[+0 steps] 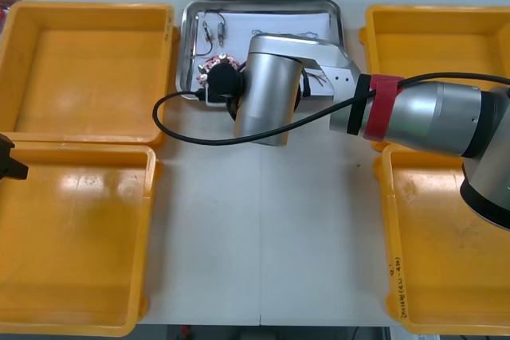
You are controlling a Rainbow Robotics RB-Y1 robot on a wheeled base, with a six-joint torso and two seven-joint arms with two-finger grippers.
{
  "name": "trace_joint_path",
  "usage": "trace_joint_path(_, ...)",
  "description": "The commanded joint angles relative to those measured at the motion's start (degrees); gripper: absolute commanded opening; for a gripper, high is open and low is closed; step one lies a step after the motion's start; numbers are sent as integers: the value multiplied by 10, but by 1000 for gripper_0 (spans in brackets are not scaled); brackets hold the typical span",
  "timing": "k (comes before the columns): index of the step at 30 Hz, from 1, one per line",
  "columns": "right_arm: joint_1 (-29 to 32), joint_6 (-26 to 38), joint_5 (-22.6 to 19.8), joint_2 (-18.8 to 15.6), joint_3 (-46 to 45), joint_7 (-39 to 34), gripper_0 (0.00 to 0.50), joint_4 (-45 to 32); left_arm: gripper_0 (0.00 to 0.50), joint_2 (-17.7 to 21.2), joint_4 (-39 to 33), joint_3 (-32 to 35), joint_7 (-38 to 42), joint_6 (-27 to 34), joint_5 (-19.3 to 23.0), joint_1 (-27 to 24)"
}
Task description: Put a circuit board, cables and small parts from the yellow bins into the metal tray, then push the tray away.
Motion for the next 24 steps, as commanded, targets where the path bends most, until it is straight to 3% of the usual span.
trace_joint_path(1,-34,-24,10,11,4,22,0,15,500,25,-16,18,-39,4,-3,13)
trace_joint_path(24,-37,-132,41,23,4,41,0,120,500,25,-16,18,-39,4,-3,13)
